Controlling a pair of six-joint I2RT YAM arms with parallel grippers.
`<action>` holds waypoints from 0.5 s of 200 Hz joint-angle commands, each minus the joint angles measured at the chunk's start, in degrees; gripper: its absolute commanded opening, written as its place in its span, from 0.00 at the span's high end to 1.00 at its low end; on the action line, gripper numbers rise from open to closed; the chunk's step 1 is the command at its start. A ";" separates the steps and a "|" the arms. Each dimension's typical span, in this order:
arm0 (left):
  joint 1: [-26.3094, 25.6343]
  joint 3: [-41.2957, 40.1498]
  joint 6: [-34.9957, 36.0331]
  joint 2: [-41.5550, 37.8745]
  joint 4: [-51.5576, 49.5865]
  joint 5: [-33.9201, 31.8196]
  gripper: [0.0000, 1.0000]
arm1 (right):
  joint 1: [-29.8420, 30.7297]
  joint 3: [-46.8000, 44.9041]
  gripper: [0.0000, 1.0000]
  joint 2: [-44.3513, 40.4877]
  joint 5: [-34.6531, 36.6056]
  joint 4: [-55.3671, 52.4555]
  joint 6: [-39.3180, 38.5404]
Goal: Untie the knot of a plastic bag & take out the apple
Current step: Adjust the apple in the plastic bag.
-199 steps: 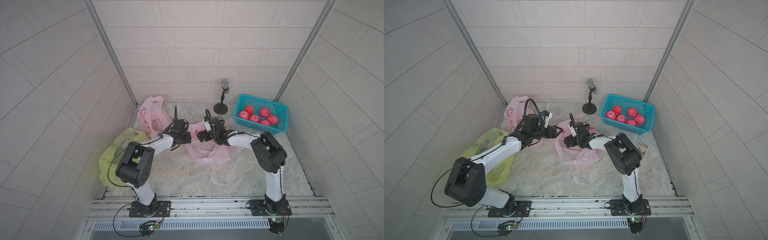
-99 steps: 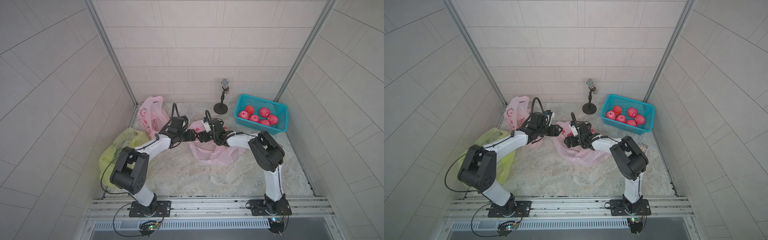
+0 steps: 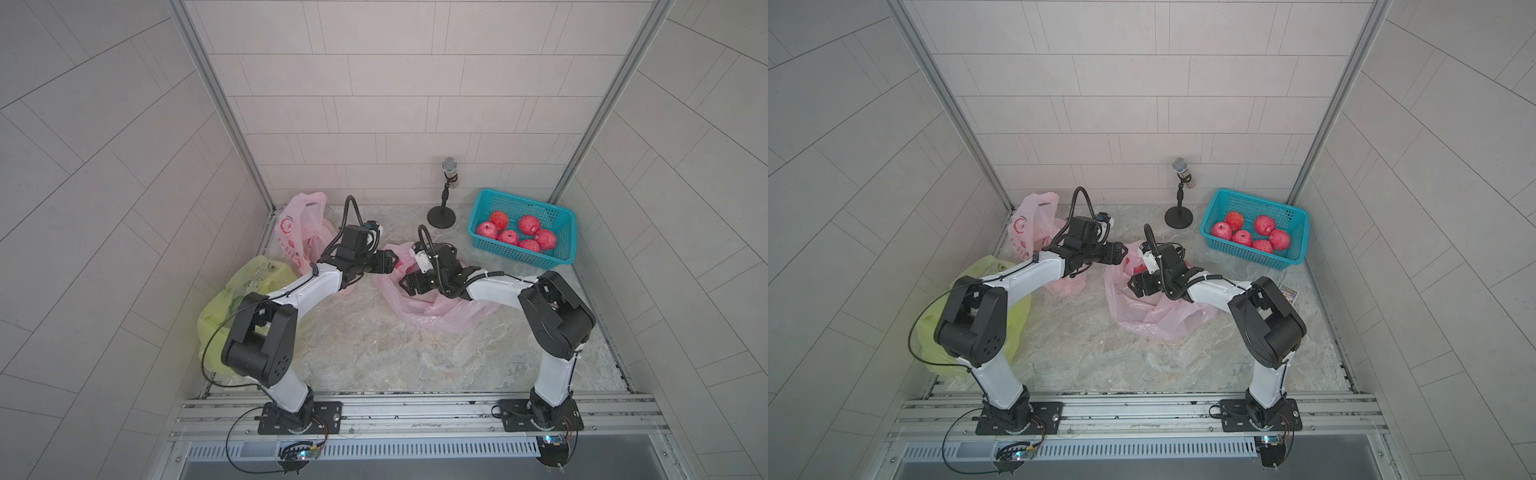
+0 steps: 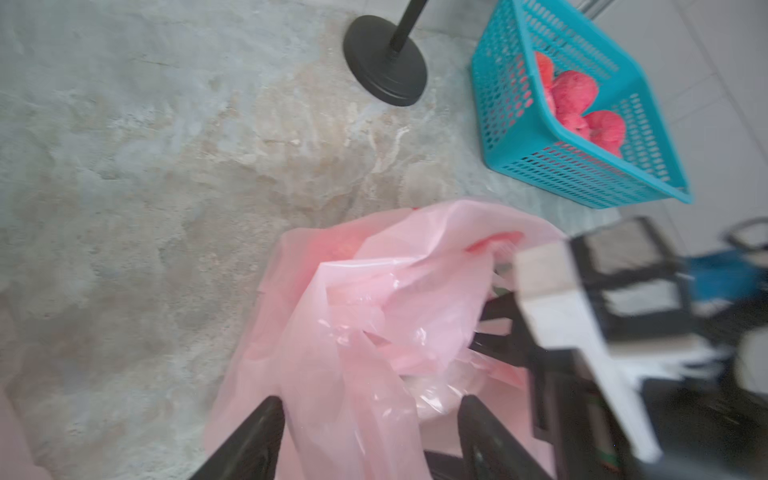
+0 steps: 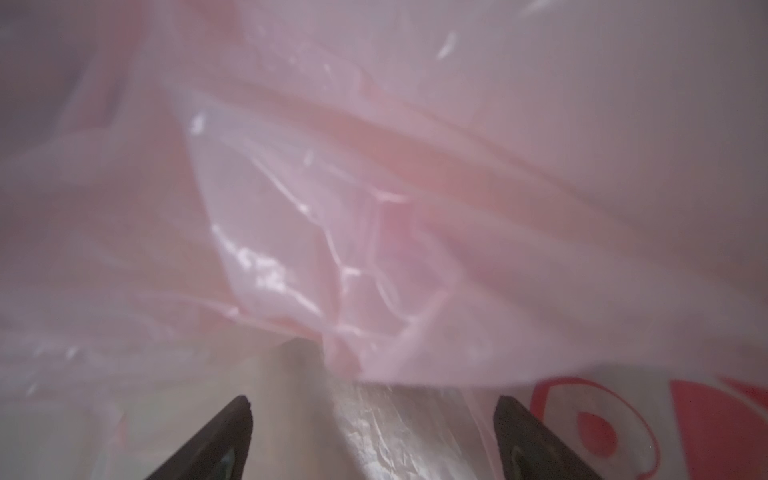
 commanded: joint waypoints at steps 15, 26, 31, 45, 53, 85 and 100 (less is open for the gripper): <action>-0.80 6.79 8.12 5.05 -1.59 -6.67 0.24 | 0.32 -1.43 0.08 -3.98 -2.66 -2.63 -0.53; -0.81 7.65 7.99 7.45 -0.53 -6.23 0.23 | 0.27 -2.33 0.09 -5.02 -3.42 -2.58 -0.42; -0.94 8.08 7.89 8.61 -0.32 -5.78 0.23 | 0.34 -2.71 0.09 -5.58 -3.73 -2.58 -0.33; -1.20 9.41 6.76 11.34 0.57 -6.00 0.24 | 0.50 -4.10 0.11 -7.30 -3.96 -2.34 -0.18; -1.57 9.85 6.10 12.50 1.35 -7.33 0.24 | 0.49 -4.93 0.12 -8.40 -4.28 -2.21 -0.16; -1.86 7.63 2.02 15.11 13.60 -9.41 0.24 | 0.51 -6.17 0.14 -11.02 -5.88 -4.28 -0.86; -1.85 7.63 -0.30 17.07 19.03 -9.78 0.24 | 0.57 -6.63 0.15 -12.54 -6.50 -5.26 -1.20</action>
